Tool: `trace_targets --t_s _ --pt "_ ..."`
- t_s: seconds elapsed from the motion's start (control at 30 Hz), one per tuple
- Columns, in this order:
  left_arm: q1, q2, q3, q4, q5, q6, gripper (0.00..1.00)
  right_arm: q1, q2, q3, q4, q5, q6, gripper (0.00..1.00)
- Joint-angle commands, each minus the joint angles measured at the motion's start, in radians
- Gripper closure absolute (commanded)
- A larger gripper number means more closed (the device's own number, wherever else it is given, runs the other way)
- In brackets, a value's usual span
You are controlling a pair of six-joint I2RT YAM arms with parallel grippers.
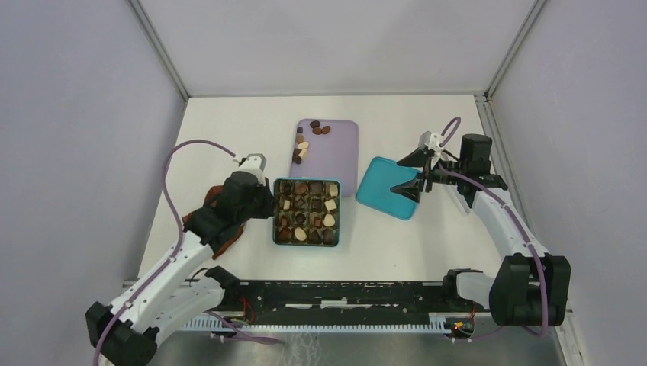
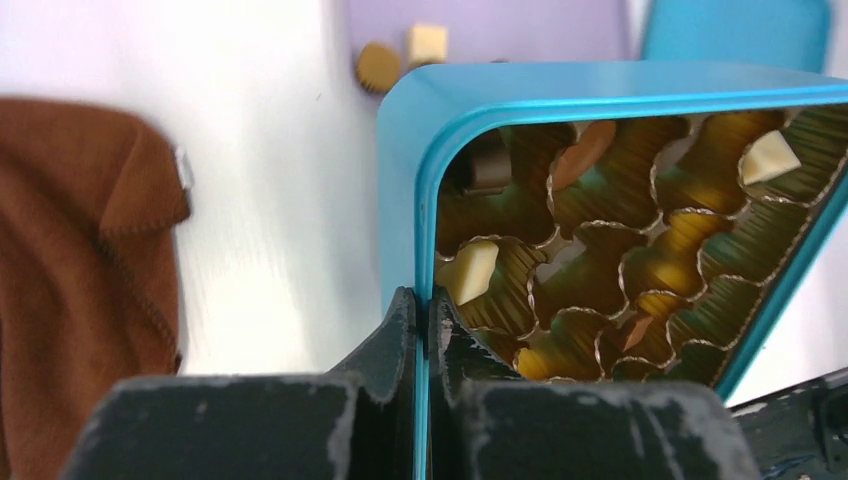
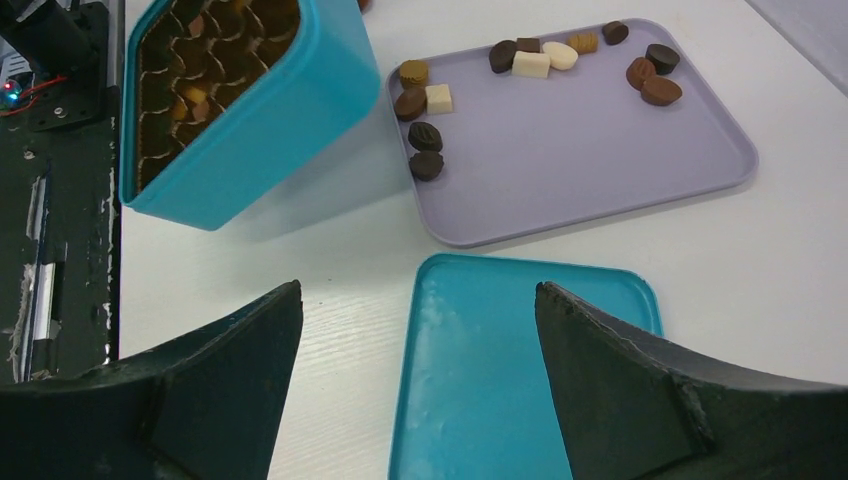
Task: Pack the chocolate
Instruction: Pick up the packing box from the center of the board, then place the packing box at the center of the board.
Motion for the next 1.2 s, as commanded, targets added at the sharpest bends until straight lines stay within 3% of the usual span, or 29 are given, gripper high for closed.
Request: trace_targets --t_s 0.0,0.23,0.97,1.07,1.17 --pt "-0.066 -0.129 -0.037 0.273 -0.064 -0.047 0.98 -0.031 0.015 0.041 -0.029 -0.007 -0.042 0.09" --pt "-0.125 -0.216 -0.079 0.377 -0.093 -0.006 0.98 -0.051 0.038 0.037 -0.022 -0.014 -0.034 0.09" --pt "-0.131 -0.273 -0.094 0.367 -0.138 -0.004 0.98 -0.051 0.065 0.035 -0.040 -0.014 -0.059 0.09" --pt "-0.131 -0.272 -0.081 0.332 -0.151 -0.035 0.98 -0.051 0.068 0.035 -0.042 -0.013 -0.062 0.09" --pt "-0.131 -0.239 -0.016 0.177 -0.167 -0.138 0.98 -0.051 0.074 0.035 -0.048 -0.012 -0.067 0.09"
